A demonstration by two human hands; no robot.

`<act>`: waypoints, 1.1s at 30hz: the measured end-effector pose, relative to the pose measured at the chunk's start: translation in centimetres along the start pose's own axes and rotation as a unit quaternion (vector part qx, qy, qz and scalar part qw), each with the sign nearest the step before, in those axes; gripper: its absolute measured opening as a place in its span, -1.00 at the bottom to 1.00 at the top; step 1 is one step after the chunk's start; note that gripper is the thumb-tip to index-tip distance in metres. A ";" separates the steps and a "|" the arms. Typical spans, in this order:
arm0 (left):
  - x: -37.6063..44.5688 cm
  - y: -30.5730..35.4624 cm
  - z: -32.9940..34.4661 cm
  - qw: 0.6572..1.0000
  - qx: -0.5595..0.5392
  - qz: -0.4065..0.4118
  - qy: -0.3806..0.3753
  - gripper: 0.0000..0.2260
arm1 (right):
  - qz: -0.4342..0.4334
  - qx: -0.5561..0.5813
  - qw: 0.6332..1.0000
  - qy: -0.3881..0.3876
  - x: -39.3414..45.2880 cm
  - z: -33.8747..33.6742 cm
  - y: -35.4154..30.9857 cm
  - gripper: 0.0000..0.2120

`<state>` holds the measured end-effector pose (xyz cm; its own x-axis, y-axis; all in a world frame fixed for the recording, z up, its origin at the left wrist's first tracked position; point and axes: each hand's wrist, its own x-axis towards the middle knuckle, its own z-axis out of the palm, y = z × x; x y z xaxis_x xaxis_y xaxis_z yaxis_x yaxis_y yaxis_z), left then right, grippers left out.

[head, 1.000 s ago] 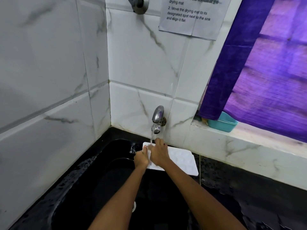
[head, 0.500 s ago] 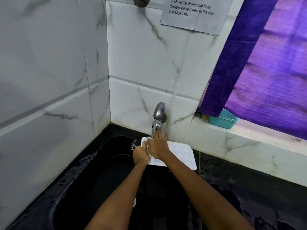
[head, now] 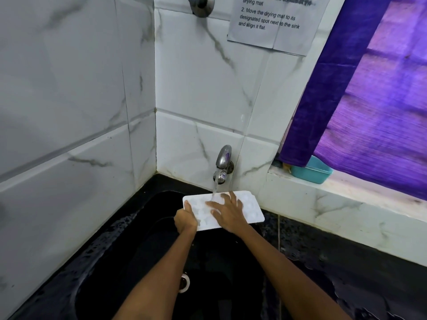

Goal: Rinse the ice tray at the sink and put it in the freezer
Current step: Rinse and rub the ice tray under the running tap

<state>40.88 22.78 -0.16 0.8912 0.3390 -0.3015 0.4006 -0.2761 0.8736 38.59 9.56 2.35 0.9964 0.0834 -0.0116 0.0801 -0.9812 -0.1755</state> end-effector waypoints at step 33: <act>-1.4 0.4 -1.6 0.999 0.035 0.030 0.012 -0.47 | -0.019 -0.080 0.996 -0.034 -0.1 -1.8 -1.1 -0.39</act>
<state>39.43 23.65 1.24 0.9095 0.3403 -0.2389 0.3605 -0.3588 0.8610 38.47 10.32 4.28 0.9891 0.1267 -0.0747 0.1257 -0.9919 -0.0183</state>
